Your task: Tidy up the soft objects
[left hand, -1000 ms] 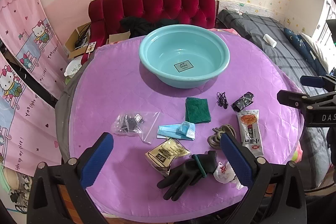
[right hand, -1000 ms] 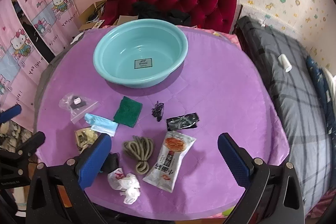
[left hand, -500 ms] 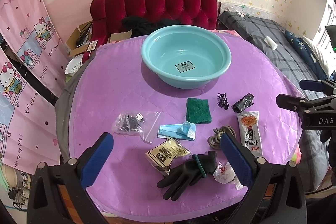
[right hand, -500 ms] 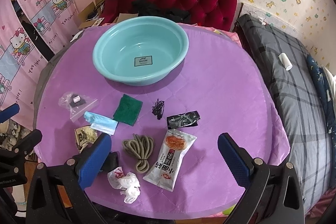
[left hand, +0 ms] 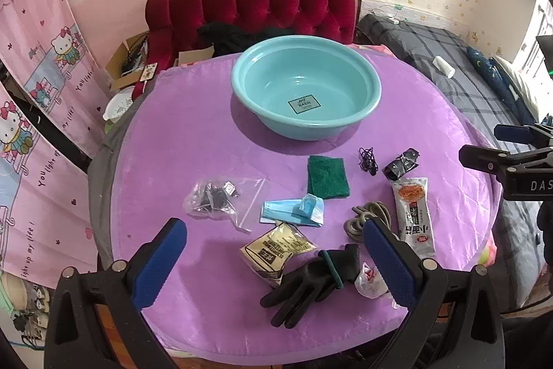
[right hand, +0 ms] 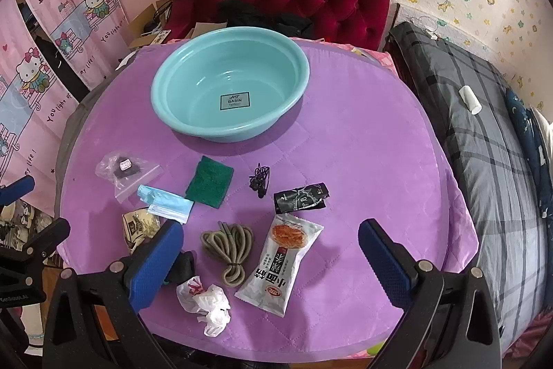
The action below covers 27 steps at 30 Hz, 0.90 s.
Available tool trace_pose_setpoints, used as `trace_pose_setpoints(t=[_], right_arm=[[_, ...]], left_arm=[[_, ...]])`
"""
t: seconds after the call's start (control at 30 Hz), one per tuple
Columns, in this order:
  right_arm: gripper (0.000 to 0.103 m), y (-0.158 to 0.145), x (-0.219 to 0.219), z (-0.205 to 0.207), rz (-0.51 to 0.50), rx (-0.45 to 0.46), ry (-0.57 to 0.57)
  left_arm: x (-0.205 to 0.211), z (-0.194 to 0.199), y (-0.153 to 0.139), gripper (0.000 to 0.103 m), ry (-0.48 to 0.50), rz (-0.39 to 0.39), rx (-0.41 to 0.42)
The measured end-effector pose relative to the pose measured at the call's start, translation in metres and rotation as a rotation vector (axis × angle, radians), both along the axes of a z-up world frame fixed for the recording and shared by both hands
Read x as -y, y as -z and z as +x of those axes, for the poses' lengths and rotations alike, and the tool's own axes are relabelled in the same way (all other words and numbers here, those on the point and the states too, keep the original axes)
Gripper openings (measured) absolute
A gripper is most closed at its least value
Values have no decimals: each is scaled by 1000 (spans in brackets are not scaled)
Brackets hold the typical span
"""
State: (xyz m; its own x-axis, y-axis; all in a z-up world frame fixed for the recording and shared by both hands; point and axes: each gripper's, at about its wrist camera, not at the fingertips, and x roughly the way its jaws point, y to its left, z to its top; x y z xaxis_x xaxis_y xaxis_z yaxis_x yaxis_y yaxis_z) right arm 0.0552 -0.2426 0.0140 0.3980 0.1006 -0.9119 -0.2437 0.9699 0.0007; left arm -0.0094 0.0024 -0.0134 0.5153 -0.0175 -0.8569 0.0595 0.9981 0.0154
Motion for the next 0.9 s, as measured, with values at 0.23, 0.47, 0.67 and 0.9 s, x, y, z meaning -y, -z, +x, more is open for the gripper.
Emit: trace_pose_setpoints(t=[0.23,0.47,0.67,0.9], right_arm=[[103,10,7,0,-14,-14,17],[103,27,17,1,-17,-31,25],[103,47,22,3,-15,-60,24],[103,70,25,5,-23,-104,22]], left_arm=[[-4,-4,16,103,8,-1,-32],[-1,-16,54,103,44,-23,-89],[1,-20,90,103,74,-28,-142],[3,-23,133,103,101,-50,-205]])
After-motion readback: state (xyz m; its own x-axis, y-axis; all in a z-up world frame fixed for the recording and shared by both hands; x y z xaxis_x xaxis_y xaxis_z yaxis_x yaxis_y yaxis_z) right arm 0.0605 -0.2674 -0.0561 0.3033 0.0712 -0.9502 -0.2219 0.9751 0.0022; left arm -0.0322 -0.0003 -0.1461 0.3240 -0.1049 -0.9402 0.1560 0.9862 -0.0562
